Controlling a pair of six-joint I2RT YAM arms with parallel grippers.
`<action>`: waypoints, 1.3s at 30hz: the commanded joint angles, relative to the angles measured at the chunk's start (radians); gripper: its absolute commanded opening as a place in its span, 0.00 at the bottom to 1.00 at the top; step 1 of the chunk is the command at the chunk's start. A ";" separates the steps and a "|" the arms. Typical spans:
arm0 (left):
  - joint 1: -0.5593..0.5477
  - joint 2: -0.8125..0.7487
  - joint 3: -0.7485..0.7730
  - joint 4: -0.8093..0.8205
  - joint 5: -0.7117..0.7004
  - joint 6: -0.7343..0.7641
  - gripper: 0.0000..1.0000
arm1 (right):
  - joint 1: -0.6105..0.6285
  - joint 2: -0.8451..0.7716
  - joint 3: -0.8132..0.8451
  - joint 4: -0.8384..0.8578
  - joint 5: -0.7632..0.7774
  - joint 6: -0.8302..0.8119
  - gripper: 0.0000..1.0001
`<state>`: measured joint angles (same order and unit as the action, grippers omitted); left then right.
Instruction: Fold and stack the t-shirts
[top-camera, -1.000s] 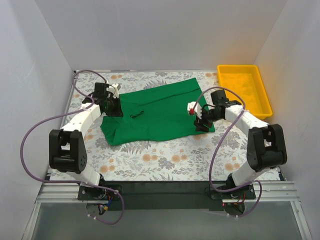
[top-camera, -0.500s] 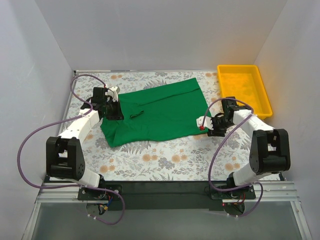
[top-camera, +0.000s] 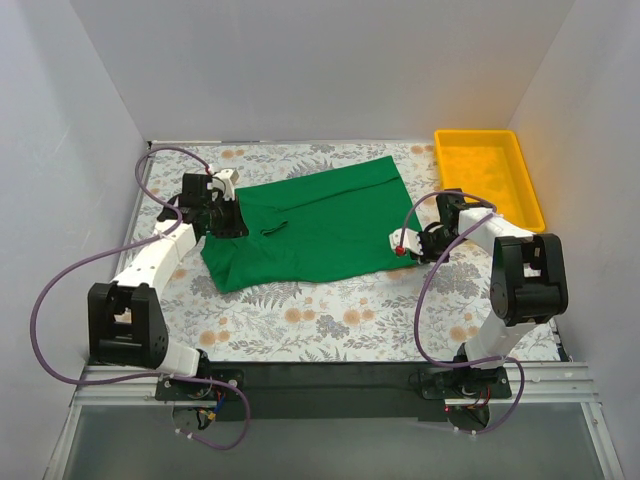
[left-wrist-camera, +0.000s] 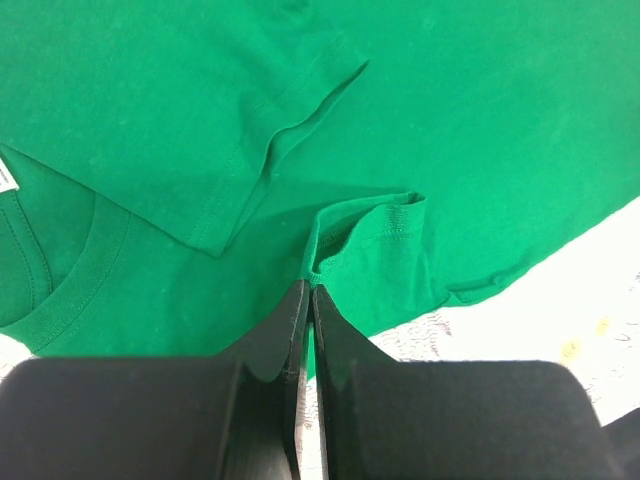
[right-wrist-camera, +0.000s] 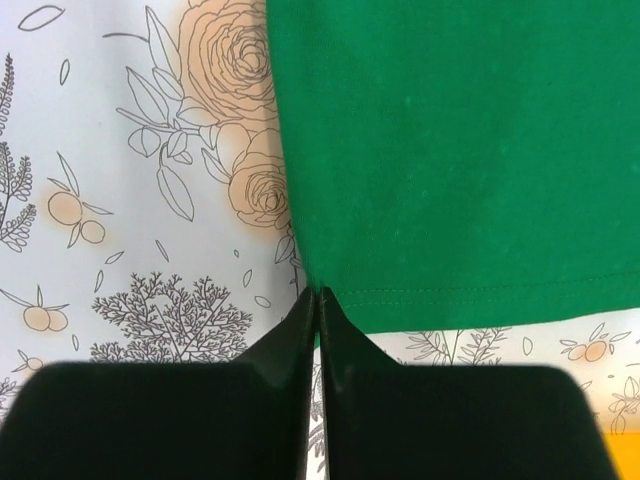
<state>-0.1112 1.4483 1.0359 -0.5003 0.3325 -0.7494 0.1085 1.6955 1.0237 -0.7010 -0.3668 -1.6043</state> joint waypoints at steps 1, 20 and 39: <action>0.001 -0.077 -0.005 0.017 0.034 0.001 0.00 | 0.000 -0.013 0.032 -0.015 0.002 0.001 0.04; 0.007 -0.146 0.044 0.134 -0.004 -0.018 0.00 | -0.018 0.070 0.300 -0.017 -0.055 0.205 0.01; 0.011 -0.028 0.136 0.270 -0.016 0.004 0.00 | 0.016 0.271 0.562 -0.017 -0.031 0.331 0.01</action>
<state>-0.1066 1.4269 1.1343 -0.2749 0.3214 -0.7643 0.1120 1.9366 1.5246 -0.7078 -0.4049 -1.3079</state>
